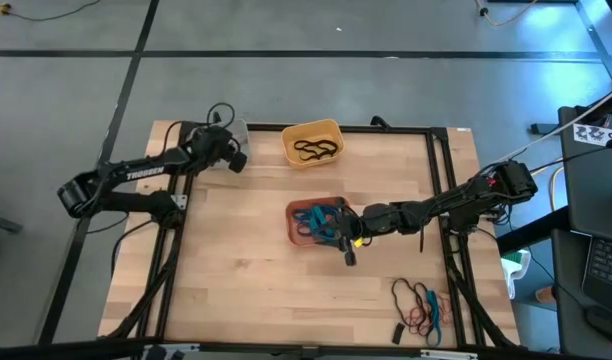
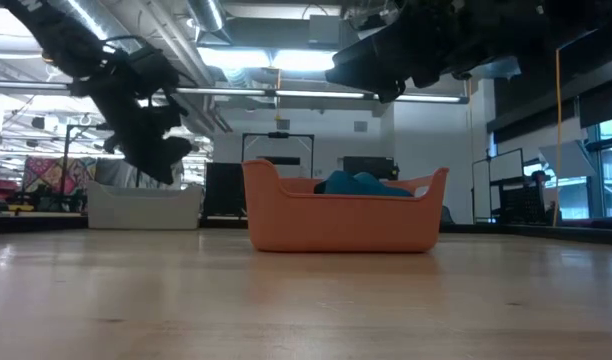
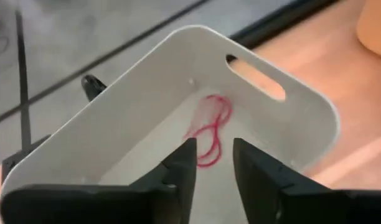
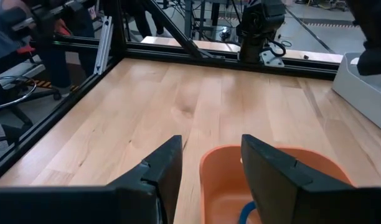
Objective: Sort rubber bands into baskets
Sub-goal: Put the red rubber band into the gray bin, then put the black rubber band into the yellow bin
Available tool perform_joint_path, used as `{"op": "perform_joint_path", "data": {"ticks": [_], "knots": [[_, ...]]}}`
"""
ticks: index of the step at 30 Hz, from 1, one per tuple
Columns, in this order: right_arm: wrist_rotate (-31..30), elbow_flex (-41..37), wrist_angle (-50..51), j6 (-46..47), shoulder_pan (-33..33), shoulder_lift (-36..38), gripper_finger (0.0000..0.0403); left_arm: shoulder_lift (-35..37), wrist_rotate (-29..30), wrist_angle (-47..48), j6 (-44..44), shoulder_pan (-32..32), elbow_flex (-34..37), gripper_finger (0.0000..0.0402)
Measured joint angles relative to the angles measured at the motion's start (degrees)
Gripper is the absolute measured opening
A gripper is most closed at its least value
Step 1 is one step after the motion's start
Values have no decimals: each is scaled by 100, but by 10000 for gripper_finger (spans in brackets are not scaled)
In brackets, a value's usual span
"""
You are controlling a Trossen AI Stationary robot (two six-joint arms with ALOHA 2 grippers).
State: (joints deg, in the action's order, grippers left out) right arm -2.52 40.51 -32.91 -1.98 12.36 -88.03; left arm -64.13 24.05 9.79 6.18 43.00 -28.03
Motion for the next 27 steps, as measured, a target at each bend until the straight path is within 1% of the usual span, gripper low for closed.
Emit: {"op": "perform_joint_path", "data": {"ticks": [3,7,11,15,27], "knots": [[-2,2,-2,0,0,0,166,1,-6,701,78,-16,-287,120],[-2,2,0,4,0,0,166,1,-16,1373,250,-163,-561,127],[-2,2,1,9,0,0,166,1,-456,1507,292,-576,-606,127],[-2,4,2,13,0,-2,166,1,-601,1241,432,-1162,-608,127],[2,7,-26,42,0,-2,166,1,-618,-400,504,-3417,-610,127]]}}
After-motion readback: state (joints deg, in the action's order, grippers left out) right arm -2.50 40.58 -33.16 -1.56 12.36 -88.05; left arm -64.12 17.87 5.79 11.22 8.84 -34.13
